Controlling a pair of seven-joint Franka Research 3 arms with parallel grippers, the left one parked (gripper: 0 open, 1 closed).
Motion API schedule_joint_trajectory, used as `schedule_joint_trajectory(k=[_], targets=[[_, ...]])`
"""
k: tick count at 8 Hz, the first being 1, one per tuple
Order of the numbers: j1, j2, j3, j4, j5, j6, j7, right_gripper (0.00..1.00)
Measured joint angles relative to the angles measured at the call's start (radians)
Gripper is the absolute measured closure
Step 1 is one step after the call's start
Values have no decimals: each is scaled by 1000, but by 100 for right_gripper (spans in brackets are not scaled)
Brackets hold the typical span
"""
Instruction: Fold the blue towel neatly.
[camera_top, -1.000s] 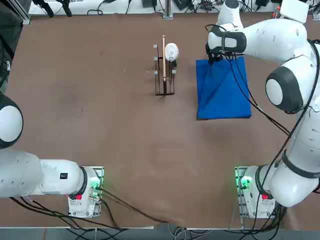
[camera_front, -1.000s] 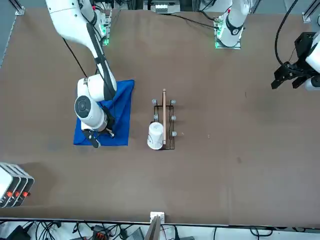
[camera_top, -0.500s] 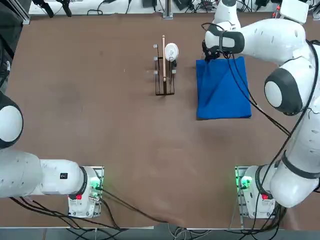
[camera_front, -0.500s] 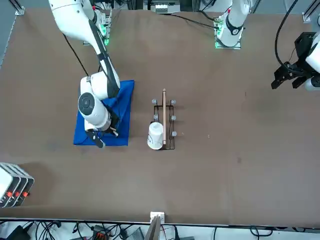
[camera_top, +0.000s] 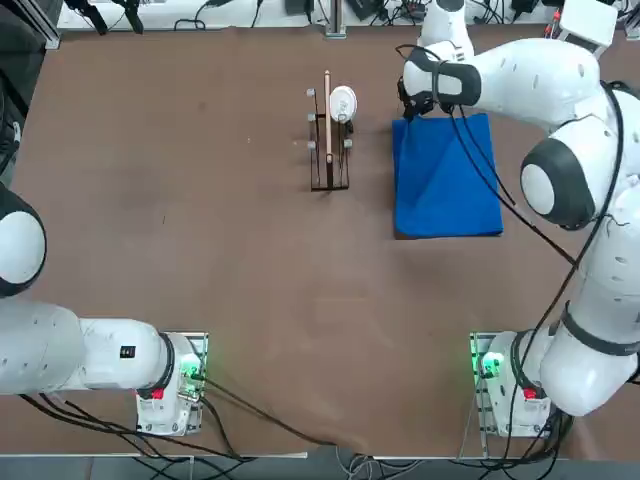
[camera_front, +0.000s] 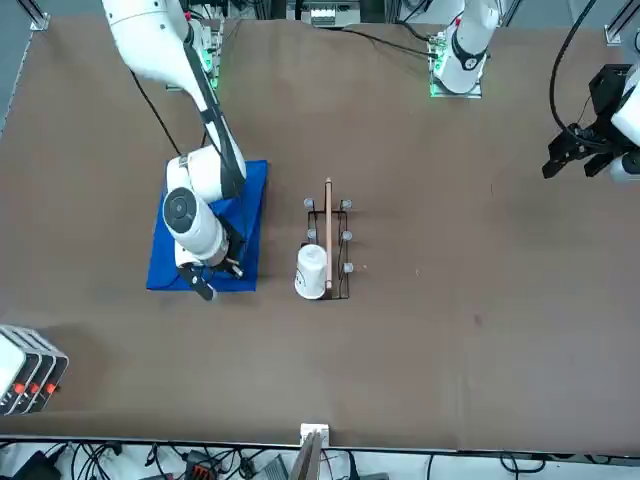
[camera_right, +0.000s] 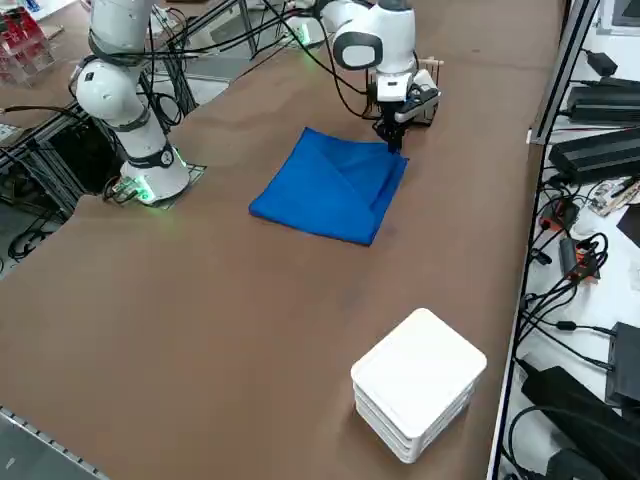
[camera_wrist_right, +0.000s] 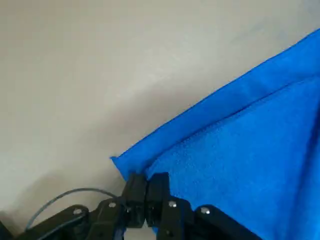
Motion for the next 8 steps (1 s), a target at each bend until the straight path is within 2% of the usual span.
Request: schedule_joint_trajectory(k=[3, 8], targets=[[20, 34, 0, 37, 0, 3, 0, 97], [35, 36, 0, 42, 0, 3, -14, 97]])
